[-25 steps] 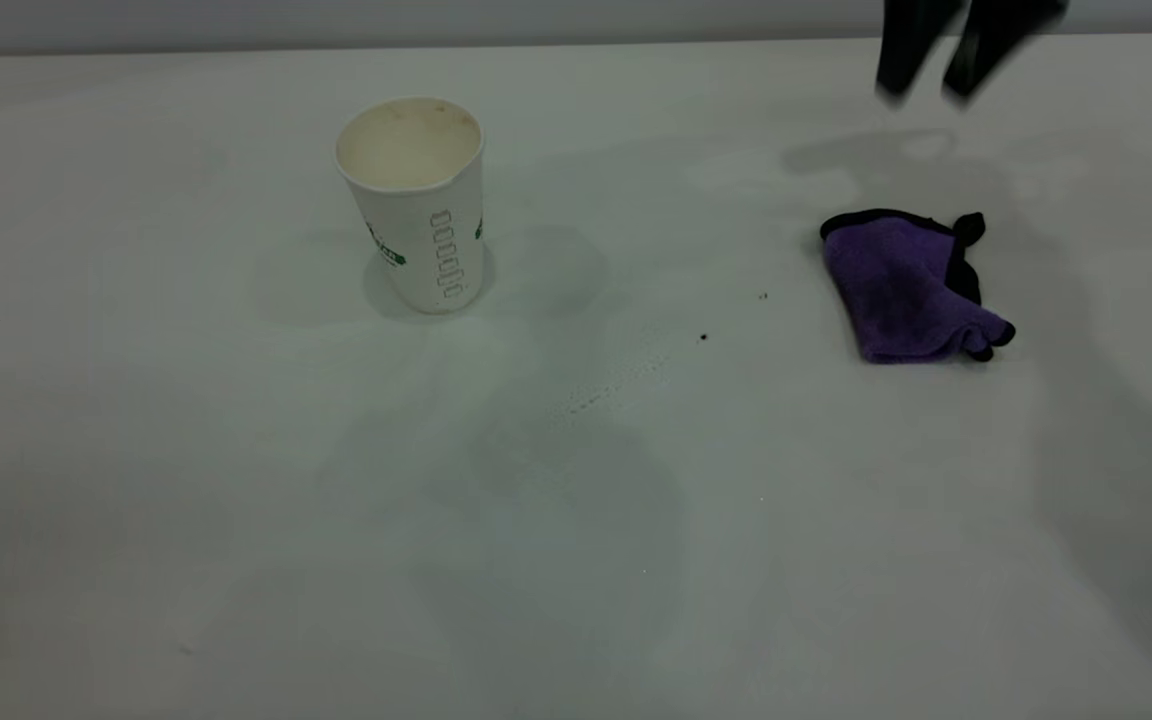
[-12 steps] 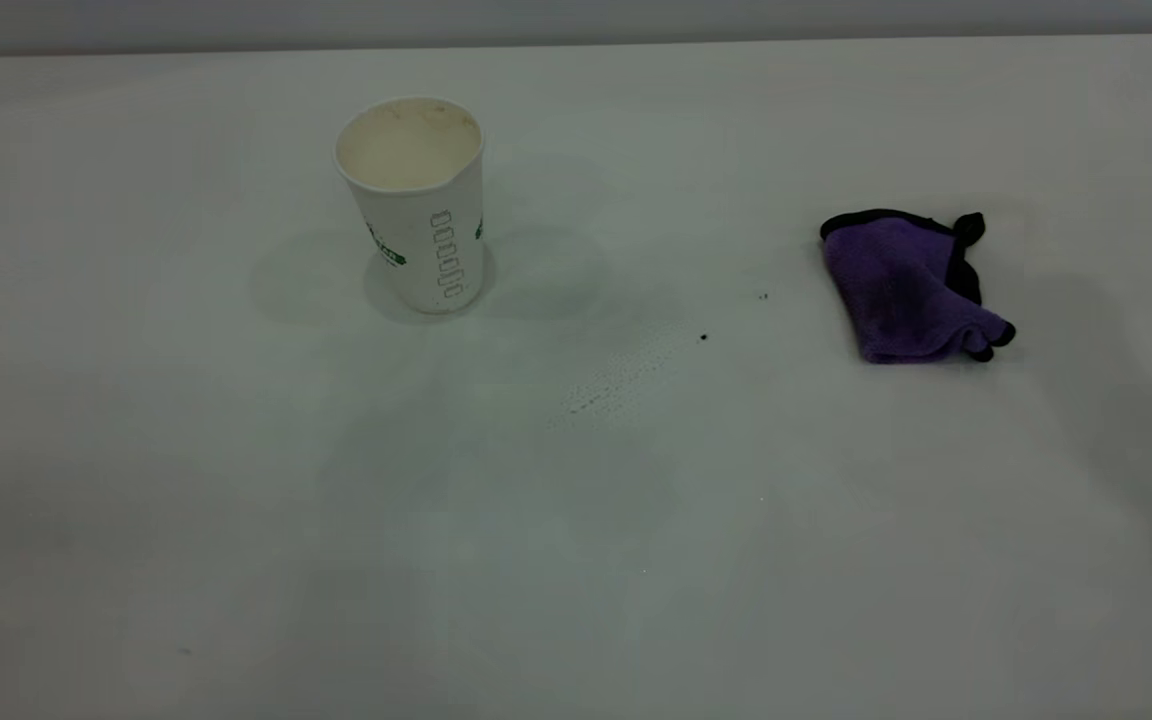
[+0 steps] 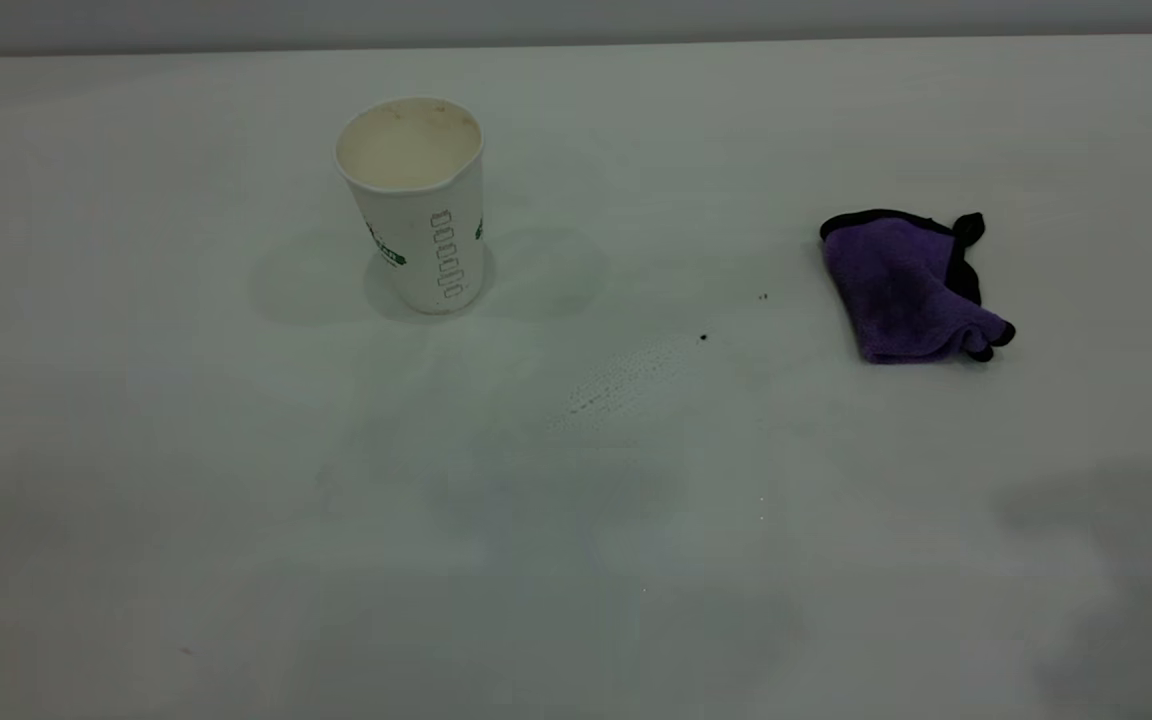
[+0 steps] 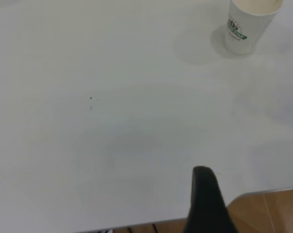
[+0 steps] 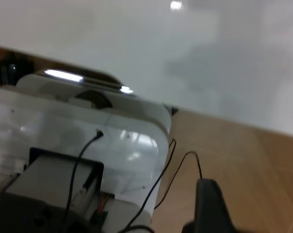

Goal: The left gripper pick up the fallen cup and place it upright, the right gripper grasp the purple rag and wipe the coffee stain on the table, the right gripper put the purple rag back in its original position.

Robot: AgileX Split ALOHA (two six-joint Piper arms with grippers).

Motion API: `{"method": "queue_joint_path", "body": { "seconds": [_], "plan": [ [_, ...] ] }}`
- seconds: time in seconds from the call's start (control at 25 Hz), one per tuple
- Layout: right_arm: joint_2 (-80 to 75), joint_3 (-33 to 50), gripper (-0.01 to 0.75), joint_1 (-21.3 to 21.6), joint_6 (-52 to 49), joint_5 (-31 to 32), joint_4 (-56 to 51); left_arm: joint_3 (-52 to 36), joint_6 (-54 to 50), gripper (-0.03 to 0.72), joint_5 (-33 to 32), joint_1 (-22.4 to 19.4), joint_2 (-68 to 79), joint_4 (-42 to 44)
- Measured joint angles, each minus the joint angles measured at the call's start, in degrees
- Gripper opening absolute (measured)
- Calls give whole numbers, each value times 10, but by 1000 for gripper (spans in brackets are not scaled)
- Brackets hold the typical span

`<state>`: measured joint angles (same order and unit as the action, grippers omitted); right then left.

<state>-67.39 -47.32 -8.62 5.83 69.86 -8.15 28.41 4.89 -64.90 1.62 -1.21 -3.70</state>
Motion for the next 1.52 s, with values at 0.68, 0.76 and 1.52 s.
{"method": "queue_joint_path", "body": {
  "seconds": [0.68,0.76,1.52],
  "plan": [
    [445,200,471,0,-64,-64,61,0,0,519,0,0,0,-1],
    [484,200,471,0,-65,-63,61,0,0,519,0,0,0,-1],
    [683,200,471,26,-65,-52,58,0,0,519,0,0,0,-1]
  ]
}}
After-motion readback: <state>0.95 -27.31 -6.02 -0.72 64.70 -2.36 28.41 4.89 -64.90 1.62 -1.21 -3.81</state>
